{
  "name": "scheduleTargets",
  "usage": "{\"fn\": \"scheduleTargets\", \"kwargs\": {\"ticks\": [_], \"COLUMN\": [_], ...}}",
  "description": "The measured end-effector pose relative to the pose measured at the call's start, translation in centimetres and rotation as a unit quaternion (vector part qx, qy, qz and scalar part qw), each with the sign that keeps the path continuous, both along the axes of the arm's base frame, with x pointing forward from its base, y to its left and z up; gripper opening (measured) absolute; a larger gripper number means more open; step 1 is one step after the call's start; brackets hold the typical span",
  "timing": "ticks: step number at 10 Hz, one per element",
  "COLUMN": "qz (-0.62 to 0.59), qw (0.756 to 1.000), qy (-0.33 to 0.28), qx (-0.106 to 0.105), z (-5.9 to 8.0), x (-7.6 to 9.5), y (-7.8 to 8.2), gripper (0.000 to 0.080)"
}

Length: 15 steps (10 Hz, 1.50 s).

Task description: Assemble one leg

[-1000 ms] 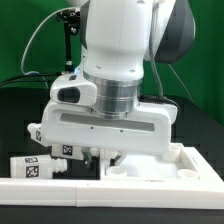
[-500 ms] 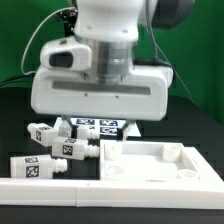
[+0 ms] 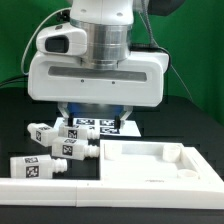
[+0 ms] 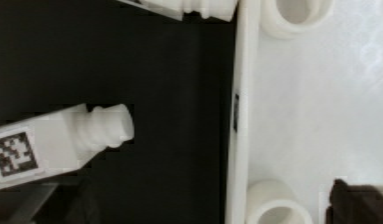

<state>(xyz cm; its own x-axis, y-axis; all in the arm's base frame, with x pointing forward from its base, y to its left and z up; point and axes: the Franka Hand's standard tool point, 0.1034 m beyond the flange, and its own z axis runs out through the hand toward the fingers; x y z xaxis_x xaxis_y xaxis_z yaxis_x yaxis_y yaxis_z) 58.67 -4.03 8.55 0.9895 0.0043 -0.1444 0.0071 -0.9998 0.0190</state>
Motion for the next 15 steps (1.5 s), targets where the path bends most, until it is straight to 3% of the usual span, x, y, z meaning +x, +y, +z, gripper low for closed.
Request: {"fn": "scheduleTargets", "kwargs": {"ticks": [1,4,8,9,10,11,12,15], "qz": [0.000,0.042,0.142,0.194,0.247,0.278,0.292,0.291], "qw": [1.000,0.999,0.990,0.980,0.968,0.960,0.956,0.957], "qy": [0.001,0.004,0.004,0.008,0.012,0.000,-0.004,0.008], "qx": [0.000,0.007,0.021,0.029,0.033,0.014,0.012,0.016], "z": [-0.1,0.5,0.3,0.1,-0.7,-1.3,-2.0,-1.9], "x": [-0.2,-4.9,-5.2,-5.4,-6.3,-7.4,-8.8,-8.5], "y": [-0.1,-2.1,-2.5,-2.9,-4.4,-5.5,-6.1,-5.6], "gripper": [0.0649,0.0649,0.0649,0.0649,0.0649,0.0649,0.0649,0.0649]}}
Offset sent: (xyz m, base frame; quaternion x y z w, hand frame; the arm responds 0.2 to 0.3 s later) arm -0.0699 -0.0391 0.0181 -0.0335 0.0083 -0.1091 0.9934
